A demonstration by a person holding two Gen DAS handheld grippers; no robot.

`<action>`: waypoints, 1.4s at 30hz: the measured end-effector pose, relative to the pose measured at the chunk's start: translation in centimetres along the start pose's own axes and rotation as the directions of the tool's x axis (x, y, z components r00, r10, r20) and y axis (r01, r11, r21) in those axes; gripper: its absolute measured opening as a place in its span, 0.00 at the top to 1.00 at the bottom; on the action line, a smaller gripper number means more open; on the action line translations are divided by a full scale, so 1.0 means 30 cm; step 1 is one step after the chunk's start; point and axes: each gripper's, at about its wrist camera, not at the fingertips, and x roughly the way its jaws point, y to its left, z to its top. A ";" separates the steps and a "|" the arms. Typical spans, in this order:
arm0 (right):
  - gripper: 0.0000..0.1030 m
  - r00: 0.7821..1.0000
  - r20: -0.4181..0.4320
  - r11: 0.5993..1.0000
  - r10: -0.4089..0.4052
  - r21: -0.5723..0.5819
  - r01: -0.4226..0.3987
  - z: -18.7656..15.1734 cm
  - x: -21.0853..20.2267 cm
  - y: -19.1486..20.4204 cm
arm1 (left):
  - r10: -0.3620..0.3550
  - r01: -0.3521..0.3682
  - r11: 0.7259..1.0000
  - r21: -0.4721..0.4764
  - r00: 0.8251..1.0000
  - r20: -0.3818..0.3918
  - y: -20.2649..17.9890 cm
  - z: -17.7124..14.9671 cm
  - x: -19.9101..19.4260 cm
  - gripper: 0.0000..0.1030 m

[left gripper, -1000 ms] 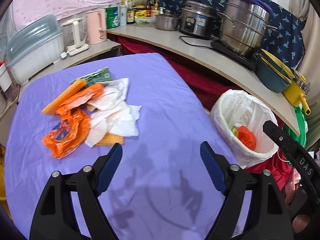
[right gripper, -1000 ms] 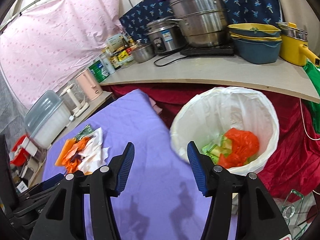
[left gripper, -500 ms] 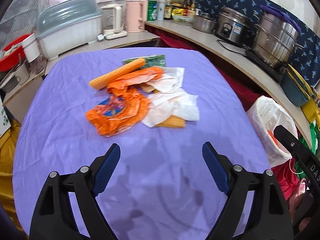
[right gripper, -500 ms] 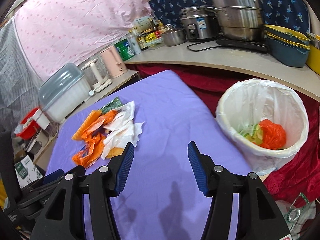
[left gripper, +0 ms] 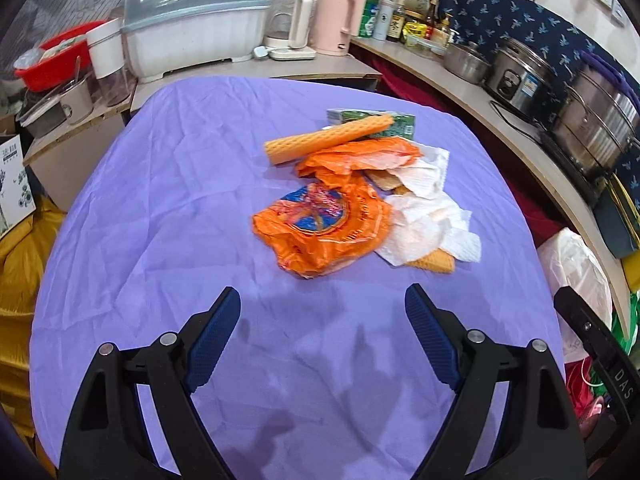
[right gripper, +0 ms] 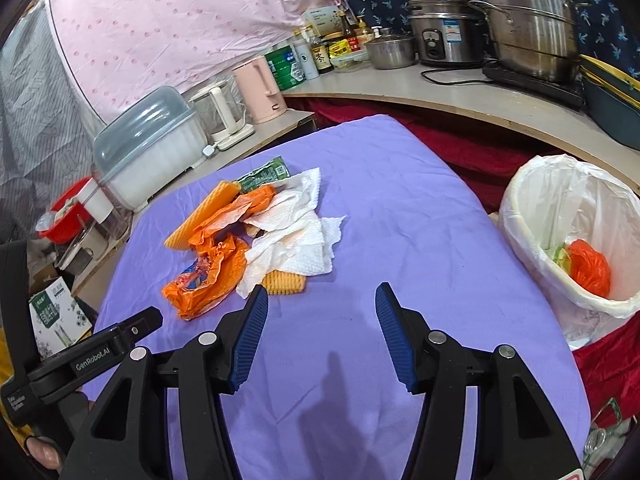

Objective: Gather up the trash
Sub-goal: 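Move both tools back over the remaining trash on the table, then grasp the white tissue with the right tool while the left tool grasps the orange printed wrapper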

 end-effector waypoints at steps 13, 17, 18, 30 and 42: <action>0.47 0.999 -0.046 1.000 0.009 -0.021 -0.010 0.044 0.172 0.065 | 0.016 -0.019 0.996 -0.090 0.999 -0.032 0.112 0.081 0.126 0.19; 0.47 0.998 -0.056 1.000 0.009 -0.026 -0.010 0.067 0.230 0.078 | 0.029 -0.033 0.994 -0.104 0.998 -0.047 0.126 0.110 0.185 0.19; 0.47 0.998 -0.060 1.000 0.007 -0.025 -0.009 0.074 0.249 0.081 | 0.033 -0.039 0.993 -0.111 0.998 -0.054 0.131 0.119 0.207 0.19; 0.46 0.995 -0.103 1.000 -0.008 0.008 0.009 0.108 0.411 0.056 | 0.037 -0.053 0.988 -0.148 0.994 -0.105 0.126 0.168 0.340 0.20; 0.88 0.989 -0.145 1.000 0.025 0.013 -0.023 0.072 0.444 0.037 | 0.044 -0.054 0.995 -0.086 0.993 -0.110 0.091 0.166 0.333 0.81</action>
